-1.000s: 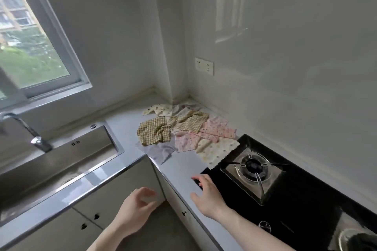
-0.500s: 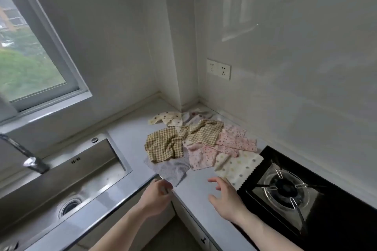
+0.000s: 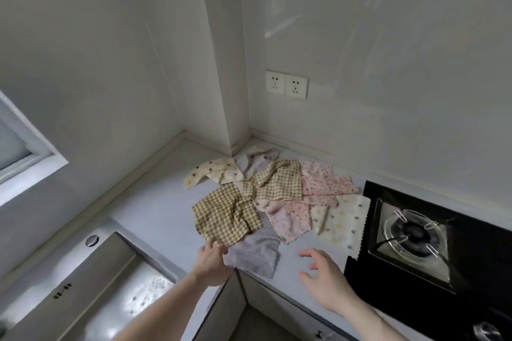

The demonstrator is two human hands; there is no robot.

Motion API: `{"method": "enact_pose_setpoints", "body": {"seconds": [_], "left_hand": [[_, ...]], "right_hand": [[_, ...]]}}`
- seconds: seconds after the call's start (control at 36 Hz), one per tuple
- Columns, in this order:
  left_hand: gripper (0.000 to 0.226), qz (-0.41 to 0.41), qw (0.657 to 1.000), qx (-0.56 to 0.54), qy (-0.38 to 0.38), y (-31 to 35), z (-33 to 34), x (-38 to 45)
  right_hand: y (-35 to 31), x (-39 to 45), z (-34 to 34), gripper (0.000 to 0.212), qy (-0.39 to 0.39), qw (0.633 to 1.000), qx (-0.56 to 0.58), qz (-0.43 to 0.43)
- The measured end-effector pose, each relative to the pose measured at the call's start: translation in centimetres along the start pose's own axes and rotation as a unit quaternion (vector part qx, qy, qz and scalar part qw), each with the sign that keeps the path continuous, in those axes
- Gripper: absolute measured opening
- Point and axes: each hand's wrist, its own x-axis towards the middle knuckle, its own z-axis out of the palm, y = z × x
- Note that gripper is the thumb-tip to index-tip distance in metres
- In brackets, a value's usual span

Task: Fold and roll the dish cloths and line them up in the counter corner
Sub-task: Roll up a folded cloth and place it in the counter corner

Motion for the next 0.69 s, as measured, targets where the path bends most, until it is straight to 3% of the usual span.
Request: {"method": "enact_pose_setpoints", "body": {"seconds": [0.22, 0.36, 0.44, 0.5, 0.61, 0.69], "left_hand": [[0.067, 0.025, 0.997, 0.050, -0.053, -3.5, 1.0, 2.6], [0.059, 0.045, 0.998, 0.025, -0.033, -4.7, 0.2, 4.1], [0.060, 0.066, 0.997, -0.027, 0.034, -4.9, -1.3, 3.8], [0.059, 0.093, 0.986, -0.056, 0.123, -4.8, -2.9, 3.1], [0.038, 0.193, 0.928, -0.083, 0.308, -3.0, -7.9, 1.7], [0.027, 0.268, 0.873, -0.113, 0.392, -0.4, -12.5, -0.6]], "right_hand": [[-1.2, -3.6, 3.0, 0.028, 0.063, 0.996, 0.049, 0.040], [-1.3, -5.3, 3.6, 0.027, 0.089, 0.993, 0.056, 0.060], [-1.5, -6.1, 3.8, 0.027, 0.098, 0.992, 0.057, 0.062], [-1.8, -6.4, 4.0, 0.026, 0.098, 0.992, 0.058, 0.062], [-3.0, -6.5, 4.2, 0.025, 0.108, 0.990, 0.064, 0.057], [-4.6, -6.3, 4.0, 0.026, 0.123, 0.989, 0.072, 0.044]]}}
